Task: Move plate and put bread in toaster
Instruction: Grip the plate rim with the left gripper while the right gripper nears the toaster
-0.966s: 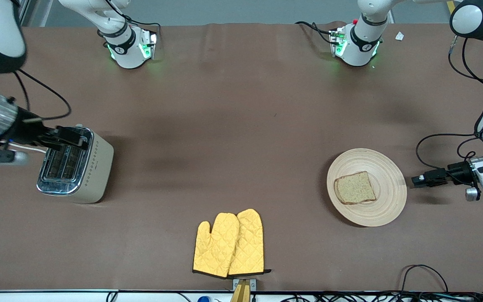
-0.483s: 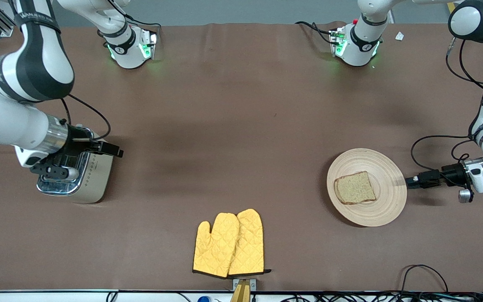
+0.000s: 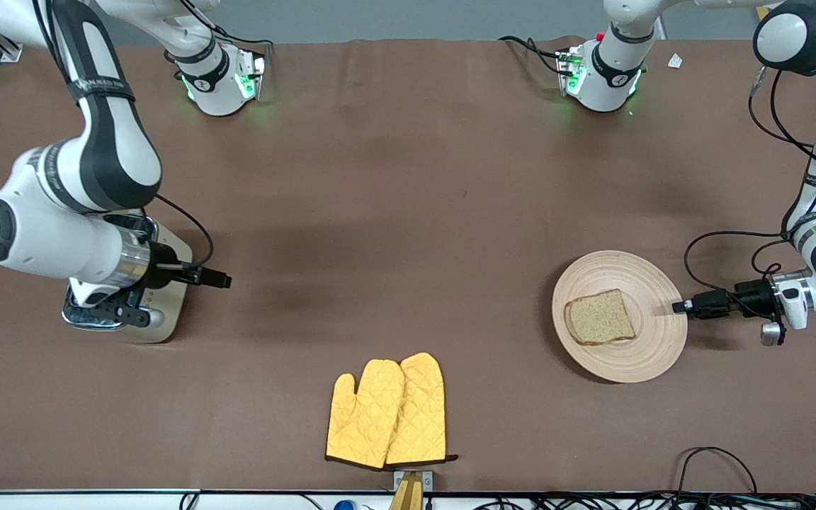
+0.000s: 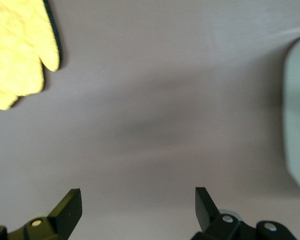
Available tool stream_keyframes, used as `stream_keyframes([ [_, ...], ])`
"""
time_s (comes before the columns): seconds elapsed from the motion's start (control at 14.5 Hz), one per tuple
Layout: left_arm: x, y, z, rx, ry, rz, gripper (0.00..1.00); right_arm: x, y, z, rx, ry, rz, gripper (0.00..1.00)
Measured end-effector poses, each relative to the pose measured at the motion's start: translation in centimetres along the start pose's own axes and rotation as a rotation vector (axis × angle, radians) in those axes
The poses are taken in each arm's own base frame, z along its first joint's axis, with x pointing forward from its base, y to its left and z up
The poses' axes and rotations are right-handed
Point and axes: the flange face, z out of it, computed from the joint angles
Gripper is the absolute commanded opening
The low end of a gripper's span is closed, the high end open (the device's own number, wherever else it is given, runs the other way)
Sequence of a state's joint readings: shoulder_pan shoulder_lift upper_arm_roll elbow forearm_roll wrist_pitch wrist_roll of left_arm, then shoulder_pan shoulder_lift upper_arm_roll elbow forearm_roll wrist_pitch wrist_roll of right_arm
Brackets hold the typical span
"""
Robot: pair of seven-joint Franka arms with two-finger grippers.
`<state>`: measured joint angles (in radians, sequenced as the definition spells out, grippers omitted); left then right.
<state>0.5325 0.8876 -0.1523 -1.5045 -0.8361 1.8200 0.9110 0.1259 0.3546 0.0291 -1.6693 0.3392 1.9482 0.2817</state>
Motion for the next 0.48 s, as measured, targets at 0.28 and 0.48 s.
stream_keyframes([
  [0.28,0.0,0.0,0.5,-0.002,-0.007,0.001,0.0,0.0,-2.2,1.7,0.062,0.014,0.008,1.0],
  [0.48,0.8,1.3,1.8,-0.013,-0.028,0.022,0.0,-0.7,-5.1,4.3,0.059,0.027,-0.027,1.0],
])
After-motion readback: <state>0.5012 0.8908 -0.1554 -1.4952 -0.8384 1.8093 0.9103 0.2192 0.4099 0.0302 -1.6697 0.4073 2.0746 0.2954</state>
